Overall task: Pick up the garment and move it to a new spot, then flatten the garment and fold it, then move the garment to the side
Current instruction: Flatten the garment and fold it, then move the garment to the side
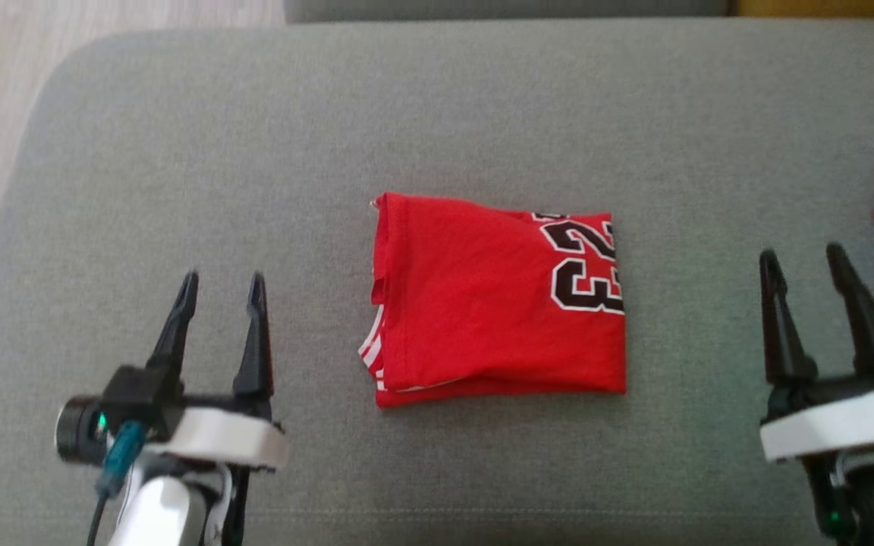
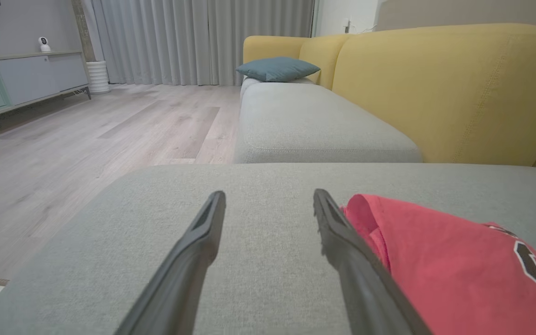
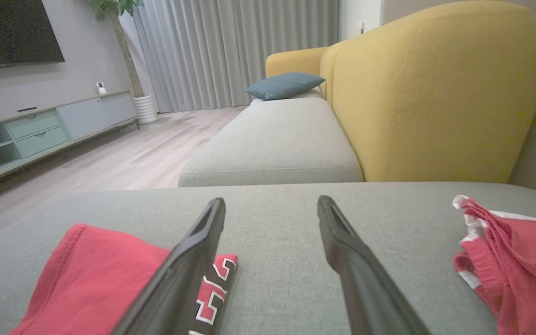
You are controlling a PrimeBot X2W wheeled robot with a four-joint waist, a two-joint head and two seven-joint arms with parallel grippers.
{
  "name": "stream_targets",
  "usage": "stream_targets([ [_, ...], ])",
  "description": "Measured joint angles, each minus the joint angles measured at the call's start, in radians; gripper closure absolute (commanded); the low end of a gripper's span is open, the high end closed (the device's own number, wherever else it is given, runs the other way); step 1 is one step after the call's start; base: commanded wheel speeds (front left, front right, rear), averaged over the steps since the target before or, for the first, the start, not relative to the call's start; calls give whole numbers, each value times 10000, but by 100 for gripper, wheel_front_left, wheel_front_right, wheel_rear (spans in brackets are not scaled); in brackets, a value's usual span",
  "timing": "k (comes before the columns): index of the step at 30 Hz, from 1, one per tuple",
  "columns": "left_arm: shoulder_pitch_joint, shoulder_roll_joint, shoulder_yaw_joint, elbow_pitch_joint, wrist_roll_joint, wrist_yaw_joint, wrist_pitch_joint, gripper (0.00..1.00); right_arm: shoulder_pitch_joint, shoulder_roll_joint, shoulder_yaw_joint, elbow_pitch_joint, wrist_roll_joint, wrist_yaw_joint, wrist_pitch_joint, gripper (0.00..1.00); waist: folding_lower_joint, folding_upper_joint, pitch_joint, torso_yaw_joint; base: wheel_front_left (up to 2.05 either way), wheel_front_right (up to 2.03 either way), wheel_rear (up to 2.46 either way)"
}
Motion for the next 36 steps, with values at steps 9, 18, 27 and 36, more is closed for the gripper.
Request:
stream_targets([
  [9, 909, 234, -50, -155, 0, 88, 301, 0, 1085, 453, -211, -362, -167, 0, 489, 0, 0, 0, -891, -137, 0, 0, 0],
  [18, 1420, 401, -90, -311, -4, 104, 640, 0, 1728, 564, -182, -514, -337, 0, 828, 0, 0, 0, -1558, -153, 0, 0, 0],
  [27, 1574, 548, -94, -364, -192, 104, 686, 0, 1916, 663, -217, -719, -426, 0, 928, 0, 0, 0, -1724, -192, 0, 0, 0],
  [36, 1572, 596, -102, -313, -194, 105, 686, 0, 1916, 675, -224, -732, -474, 0, 1012, 0, 0, 0, -1707, -198, 0, 0, 0],
])
